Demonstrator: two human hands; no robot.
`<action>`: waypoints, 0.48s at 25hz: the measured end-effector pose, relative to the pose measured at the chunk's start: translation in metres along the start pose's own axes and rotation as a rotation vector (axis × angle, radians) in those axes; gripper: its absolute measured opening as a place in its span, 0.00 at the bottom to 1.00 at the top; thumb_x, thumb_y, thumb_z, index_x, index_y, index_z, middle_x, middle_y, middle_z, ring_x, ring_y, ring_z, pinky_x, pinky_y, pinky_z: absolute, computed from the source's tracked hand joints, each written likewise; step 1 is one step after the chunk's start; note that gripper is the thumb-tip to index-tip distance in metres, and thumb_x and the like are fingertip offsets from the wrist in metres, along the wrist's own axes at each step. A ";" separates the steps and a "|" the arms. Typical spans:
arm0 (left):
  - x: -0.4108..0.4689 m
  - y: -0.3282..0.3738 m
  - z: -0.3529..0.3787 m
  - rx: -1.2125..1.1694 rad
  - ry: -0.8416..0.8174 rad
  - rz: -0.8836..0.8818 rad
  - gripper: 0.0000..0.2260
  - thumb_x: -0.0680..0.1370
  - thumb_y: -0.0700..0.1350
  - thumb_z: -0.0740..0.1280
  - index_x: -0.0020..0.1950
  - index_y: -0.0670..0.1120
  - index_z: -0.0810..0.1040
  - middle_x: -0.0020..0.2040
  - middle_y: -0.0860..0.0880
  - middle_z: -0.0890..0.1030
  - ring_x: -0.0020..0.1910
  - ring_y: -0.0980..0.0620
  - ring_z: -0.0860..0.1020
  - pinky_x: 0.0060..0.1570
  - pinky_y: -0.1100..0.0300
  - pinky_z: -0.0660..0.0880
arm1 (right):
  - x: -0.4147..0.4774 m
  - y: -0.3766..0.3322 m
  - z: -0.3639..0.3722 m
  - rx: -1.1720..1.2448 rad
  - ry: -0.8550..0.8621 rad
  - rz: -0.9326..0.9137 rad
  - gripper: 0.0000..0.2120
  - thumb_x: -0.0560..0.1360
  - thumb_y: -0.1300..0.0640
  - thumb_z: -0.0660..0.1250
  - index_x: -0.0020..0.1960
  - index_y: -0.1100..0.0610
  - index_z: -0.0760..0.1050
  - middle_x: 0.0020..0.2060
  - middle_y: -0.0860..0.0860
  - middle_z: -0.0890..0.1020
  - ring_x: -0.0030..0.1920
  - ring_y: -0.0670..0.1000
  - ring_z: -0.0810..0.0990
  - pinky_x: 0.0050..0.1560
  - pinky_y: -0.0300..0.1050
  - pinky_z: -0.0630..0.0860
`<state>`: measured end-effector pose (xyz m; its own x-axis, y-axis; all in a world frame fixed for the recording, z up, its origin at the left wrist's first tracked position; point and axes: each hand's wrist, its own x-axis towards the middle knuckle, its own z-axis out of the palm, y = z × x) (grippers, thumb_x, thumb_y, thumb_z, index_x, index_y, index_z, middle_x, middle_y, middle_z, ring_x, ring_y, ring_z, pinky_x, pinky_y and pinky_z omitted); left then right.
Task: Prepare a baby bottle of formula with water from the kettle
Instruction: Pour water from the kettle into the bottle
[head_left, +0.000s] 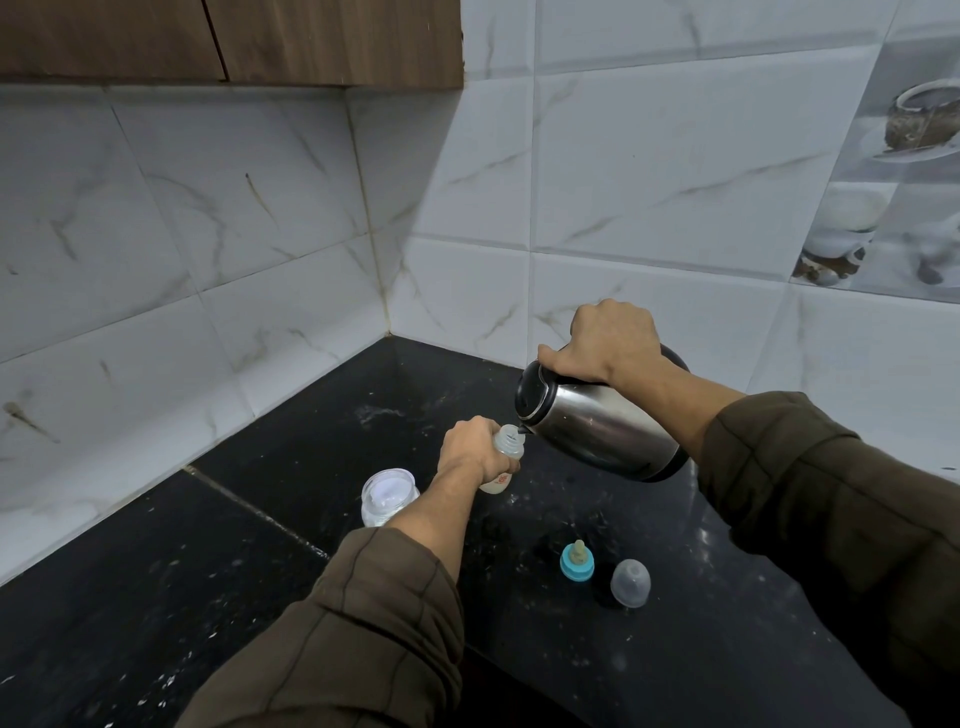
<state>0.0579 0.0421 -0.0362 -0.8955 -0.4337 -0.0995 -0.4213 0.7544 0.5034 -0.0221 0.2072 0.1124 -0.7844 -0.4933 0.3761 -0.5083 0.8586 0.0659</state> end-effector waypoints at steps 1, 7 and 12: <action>0.000 0.000 0.000 -0.001 -0.002 -0.001 0.25 0.70 0.52 0.82 0.65 0.51 0.82 0.58 0.48 0.86 0.59 0.48 0.82 0.62 0.50 0.79 | 0.000 0.000 0.000 -0.002 0.000 0.000 0.26 0.73 0.32 0.62 0.32 0.54 0.69 0.31 0.50 0.71 0.37 0.58 0.75 0.40 0.46 0.69; 0.001 0.001 0.000 -0.022 0.003 0.001 0.25 0.71 0.51 0.81 0.66 0.51 0.82 0.59 0.48 0.85 0.61 0.48 0.82 0.62 0.51 0.77 | 0.000 0.001 -0.001 0.005 -0.001 0.004 0.26 0.73 0.32 0.62 0.32 0.54 0.68 0.31 0.50 0.70 0.37 0.58 0.75 0.41 0.46 0.69; 0.002 0.003 0.000 -0.011 0.002 0.004 0.25 0.71 0.51 0.81 0.66 0.51 0.82 0.59 0.48 0.85 0.61 0.48 0.82 0.62 0.51 0.77 | 0.001 0.003 -0.001 0.006 0.005 0.001 0.26 0.72 0.31 0.62 0.32 0.54 0.68 0.31 0.50 0.72 0.37 0.57 0.75 0.40 0.46 0.70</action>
<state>0.0551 0.0435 -0.0349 -0.8970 -0.4315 -0.0955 -0.4158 0.7508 0.5132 -0.0242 0.2089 0.1136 -0.7832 -0.4919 0.3803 -0.5099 0.8582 0.0599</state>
